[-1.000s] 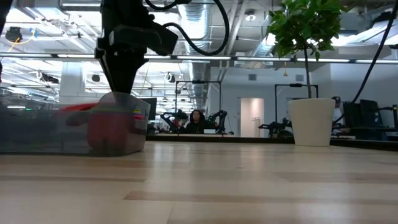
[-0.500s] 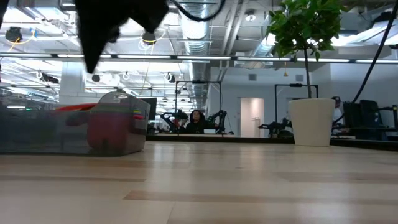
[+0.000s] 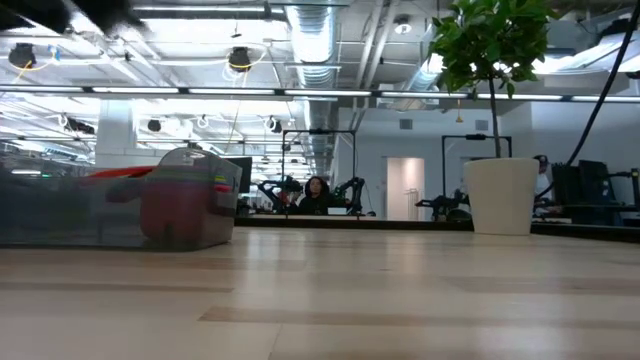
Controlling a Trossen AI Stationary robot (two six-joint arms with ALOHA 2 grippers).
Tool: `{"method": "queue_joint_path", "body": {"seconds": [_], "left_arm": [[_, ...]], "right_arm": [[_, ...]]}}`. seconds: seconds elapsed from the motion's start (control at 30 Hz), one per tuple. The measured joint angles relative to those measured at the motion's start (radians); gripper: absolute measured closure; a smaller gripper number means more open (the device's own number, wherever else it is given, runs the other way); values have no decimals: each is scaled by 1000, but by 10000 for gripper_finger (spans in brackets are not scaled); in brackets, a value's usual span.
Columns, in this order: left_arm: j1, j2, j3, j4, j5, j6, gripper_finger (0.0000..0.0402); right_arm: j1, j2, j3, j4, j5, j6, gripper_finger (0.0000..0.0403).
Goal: Nest measuring cups in basket
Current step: Stack the dark blue measuring cup on top of the orange measuring cup in the black bin
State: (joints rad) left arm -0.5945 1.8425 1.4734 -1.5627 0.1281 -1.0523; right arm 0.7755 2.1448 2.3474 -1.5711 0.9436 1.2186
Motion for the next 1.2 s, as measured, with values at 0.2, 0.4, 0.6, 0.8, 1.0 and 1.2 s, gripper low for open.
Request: {"method": "queue_joint_path", "body": {"seconds": [0.2, 0.4, 0.6, 0.8, 1.0, 1.2], "left_arm": [[-205, -39, -28, -9, -68, -30, 335], [-398, -132, -127, -3, -308, 40, 335], [-483, -327, -299, 53, -275, -174, 335], [-515, -544, -533, 421, -362, -99, 335], [-528, -656, -742, 547, -220, -126, 320], [-529, -686, -793, 550, -181, -133, 258]], "right_arm": [[-13, 0, 0, 0, 0, -20, 145], [-37, 0, 0, 0, -2, -15, 145], [-63, 0, 0, 0, -4, 43, 145], [-105, 0, 0, 0, -6, 145, 145], [-152, 0, 0, 6, -60, 222, 145], [-190, 1, 0, 21, -81, 222, 145]]}}
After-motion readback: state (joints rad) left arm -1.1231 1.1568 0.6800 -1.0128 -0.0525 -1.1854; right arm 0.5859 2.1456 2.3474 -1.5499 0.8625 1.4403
